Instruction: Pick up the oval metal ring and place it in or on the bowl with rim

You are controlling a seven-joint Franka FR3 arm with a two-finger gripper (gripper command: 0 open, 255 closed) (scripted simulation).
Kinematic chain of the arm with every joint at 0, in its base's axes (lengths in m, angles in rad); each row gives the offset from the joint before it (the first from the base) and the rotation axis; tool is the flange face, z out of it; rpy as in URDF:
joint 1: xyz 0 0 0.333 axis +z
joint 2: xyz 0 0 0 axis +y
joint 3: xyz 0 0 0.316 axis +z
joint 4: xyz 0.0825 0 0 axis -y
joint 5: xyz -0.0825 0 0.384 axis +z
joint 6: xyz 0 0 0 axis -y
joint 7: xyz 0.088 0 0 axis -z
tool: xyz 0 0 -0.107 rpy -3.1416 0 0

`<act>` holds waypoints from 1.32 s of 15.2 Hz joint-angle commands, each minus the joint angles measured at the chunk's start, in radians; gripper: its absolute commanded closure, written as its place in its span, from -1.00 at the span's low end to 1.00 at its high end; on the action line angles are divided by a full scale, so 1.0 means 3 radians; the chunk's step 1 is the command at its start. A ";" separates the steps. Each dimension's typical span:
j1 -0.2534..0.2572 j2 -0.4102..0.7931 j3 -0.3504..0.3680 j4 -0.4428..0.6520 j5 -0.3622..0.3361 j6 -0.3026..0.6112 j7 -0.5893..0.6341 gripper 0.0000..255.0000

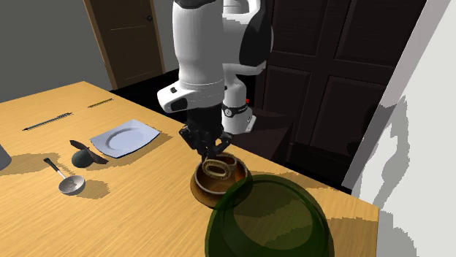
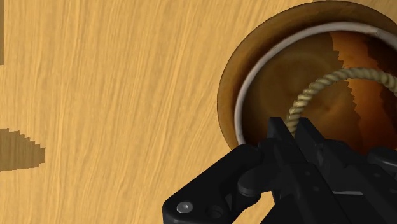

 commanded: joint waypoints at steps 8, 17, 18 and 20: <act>-0.0001 0.0094 0.0005 -0.0091 -0.0023 0.0184 0.0019 1.00; -0.0001 0.0093 0.0005 -0.0091 -0.0023 0.0185 0.0019 -1.00; 0.0000 0.0027 0.0002 -0.0039 -0.0006 0.0068 0.0006 -1.00; 0.0001 -0.0092 -0.0004 0.0077 0.0021 -0.0165 -0.0014 -1.00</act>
